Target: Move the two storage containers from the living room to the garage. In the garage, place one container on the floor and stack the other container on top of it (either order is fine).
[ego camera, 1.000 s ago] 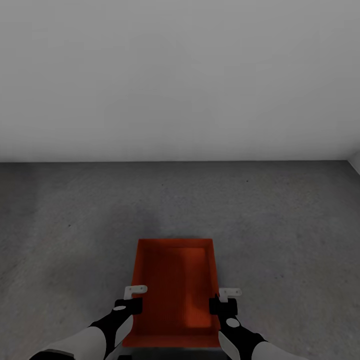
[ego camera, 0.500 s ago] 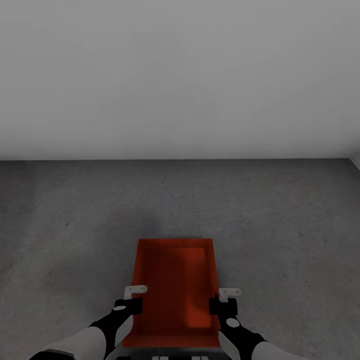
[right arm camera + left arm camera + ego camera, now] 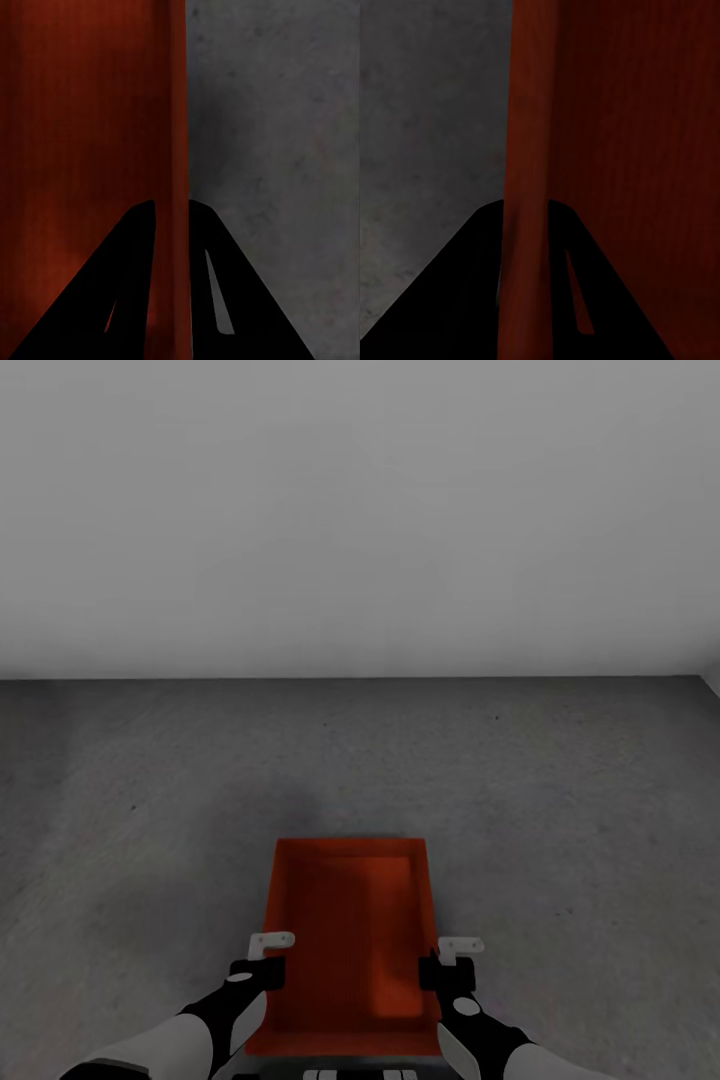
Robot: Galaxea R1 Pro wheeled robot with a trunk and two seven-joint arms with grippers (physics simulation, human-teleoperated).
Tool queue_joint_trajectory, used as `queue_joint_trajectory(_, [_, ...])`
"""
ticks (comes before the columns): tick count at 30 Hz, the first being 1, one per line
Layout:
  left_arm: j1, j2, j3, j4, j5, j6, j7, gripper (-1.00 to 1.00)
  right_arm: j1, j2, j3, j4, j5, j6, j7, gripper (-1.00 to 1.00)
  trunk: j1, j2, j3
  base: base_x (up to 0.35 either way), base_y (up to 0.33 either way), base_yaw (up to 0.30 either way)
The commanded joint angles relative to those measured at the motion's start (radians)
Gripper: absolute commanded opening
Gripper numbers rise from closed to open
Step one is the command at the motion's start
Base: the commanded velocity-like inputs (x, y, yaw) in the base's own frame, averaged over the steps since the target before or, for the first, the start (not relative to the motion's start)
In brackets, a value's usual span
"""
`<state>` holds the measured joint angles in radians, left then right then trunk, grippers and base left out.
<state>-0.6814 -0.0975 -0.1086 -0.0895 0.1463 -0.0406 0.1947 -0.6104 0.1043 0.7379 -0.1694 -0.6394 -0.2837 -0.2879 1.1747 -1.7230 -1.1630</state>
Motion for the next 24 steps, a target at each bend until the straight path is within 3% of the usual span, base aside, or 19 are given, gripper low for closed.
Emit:
queue_joint_trajectory(1, [-0.001,0.0,0.06,-0.056,-0.005,-0.07,0.012,-1.0,0.0,0.0,-0.012,0.058,-0.033,-0.01,-0.03,-1.0,0.0,0.0,0.0,0.0,0.0,0.0])
queue_joint_trajectory(15, [-0.001,0.001,0.06,-0.056,-0.005,-0.07,0.012,-1.0,0.0,0.0,-0.012,0.058,-0.033,-0.011,-0.03,-1.0,0.0,0.0,0.0,0.0,0.0,0.0])
queue_joint_trajectory(16, [-0.001,0.001,0.06,-0.055,-0.005,-0.069,0.012,1.0,0.0,0.0,-0.012,0.058,-0.034,-0.011,-0.03,1.0,0.0,0.0,0.0,0.0,0.0,0.0])
queue_joint_trajectory(24, [-0.001,-0.001,0.06,-0.056,-0.006,-0.07,0.011,1.0,0.0,0.0,-0.012,0.058,-0.034,-0.011,-0.034,1.0,0.0,0.0,0.0,0.0,0.0,0.0])
